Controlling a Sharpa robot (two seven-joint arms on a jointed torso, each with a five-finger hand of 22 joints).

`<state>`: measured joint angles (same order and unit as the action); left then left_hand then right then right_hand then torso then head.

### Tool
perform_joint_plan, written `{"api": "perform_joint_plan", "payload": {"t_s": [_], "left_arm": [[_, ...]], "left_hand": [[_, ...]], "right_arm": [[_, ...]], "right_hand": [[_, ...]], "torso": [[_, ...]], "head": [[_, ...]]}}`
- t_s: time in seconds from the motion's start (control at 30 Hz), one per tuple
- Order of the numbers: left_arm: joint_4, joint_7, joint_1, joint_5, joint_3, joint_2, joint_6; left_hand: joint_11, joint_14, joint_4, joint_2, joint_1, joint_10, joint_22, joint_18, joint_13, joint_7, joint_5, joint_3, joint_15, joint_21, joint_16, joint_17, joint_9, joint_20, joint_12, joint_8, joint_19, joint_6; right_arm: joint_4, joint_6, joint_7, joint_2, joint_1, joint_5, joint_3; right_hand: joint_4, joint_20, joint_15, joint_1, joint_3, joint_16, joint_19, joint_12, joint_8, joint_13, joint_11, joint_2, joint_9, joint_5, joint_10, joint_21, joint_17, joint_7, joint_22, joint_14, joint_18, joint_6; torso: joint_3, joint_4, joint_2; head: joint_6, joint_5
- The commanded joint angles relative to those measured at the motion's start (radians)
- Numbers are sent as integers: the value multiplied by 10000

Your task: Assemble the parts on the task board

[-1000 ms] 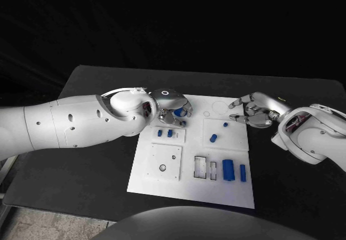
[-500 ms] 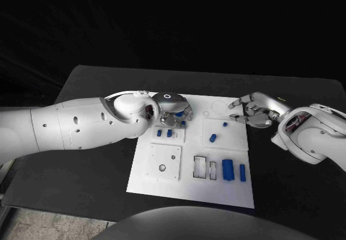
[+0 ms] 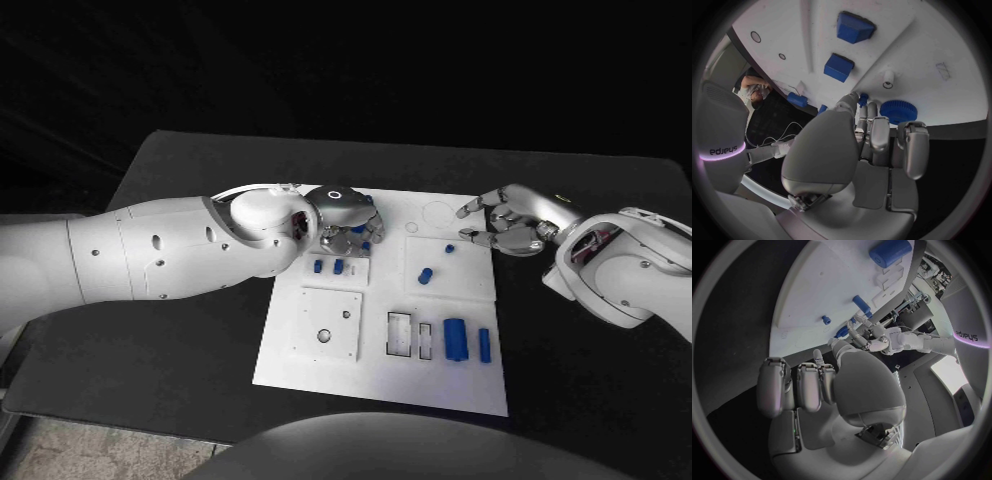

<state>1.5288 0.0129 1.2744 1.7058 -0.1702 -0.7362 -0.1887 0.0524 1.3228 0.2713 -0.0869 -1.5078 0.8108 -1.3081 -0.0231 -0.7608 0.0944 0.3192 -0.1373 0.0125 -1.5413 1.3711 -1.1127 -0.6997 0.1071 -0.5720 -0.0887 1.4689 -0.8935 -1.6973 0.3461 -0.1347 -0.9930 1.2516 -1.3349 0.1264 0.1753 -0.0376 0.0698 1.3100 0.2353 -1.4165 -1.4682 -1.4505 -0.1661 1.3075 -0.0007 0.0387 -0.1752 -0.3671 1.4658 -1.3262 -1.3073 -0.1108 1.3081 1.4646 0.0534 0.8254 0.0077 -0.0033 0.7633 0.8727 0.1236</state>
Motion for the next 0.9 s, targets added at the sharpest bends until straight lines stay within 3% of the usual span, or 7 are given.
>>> {"api": "perform_joint_plan", "payload": {"t_s": [0.03,0.37,0.57,0.7,0.9], "left_arm": [[1,92,-10,44,5,23,241],[-2,202,-19,-101,6,-12,334],[21,266,-23,-233,5,-18,289],[13,229,-29,-278,4,-13,162],[-19,153,-37,-301,4,-18,-106]], "left_hand": [[-5,-105,1,-29,-76,74,-2468,111,33,27,84,-114,-11,75,-78,56,41,-58,53,52,650,-54],[4,-214,-4,-66,-75,124,-2445,95,109,39,128,-336,-33,131,-153,242,115,-45,108,92,596,-60],[-36,-335,-85,60,-132,378,-2429,83,201,45,34,-695,-36,174,-236,456,84,-25,99,-122,557,-532],[-141,-243,-311,185,-335,776,-2449,96,404,-17,-16,-1029,66,130,-202,464,13,-61,192,-325,605,-937],[-150,-127,-634,238,-503,1286,-2460,105,870,25,-64,-1394,59,104,-210,539,-56,-106,558,-436,638,-1165]], "right_arm": [[-4,-137,-1,10,-2,-15,-1],[19,-184,-29,42,-7,-15,-1],[24,-192,-57,49,-10,-17,-1],[28,-198,-67,53,-12,-17,-1],[29,-213,-79,53,-14,-17,-1]], "right_hand": [[-7,-78,-62,27,76,-5,-143,36,15,1665,49,47,13,-53,199,24,-957,15,1697,721,37,55],[-29,-78,-62,38,122,0,-142,45,24,1656,50,57,30,-137,193,33,-950,11,1697,719,39,63],[-35,-78,-62,42,136,4,-137,49,27,1652,51,59,35,-158,190,47,-946,10,1693,718,42,65],[-46,-78,-63,48,157,3,-135,60,31,1643,52,61,42,-187,183,56,-946,8,1691,718,43,68],[-46,-78,-63,48,157,3,-135,60,31,1643,52,61,42,-187,183,56,-946,8,1691,718,43,68]], "torso": [[4,2,-7],[6,-5,-7],[3,-5,-5],[7,-11,-4],[9,-7,4]], "head": [[-1,1],[-1,6],[-1,2],[-1,-1],[-1,-3]]}}
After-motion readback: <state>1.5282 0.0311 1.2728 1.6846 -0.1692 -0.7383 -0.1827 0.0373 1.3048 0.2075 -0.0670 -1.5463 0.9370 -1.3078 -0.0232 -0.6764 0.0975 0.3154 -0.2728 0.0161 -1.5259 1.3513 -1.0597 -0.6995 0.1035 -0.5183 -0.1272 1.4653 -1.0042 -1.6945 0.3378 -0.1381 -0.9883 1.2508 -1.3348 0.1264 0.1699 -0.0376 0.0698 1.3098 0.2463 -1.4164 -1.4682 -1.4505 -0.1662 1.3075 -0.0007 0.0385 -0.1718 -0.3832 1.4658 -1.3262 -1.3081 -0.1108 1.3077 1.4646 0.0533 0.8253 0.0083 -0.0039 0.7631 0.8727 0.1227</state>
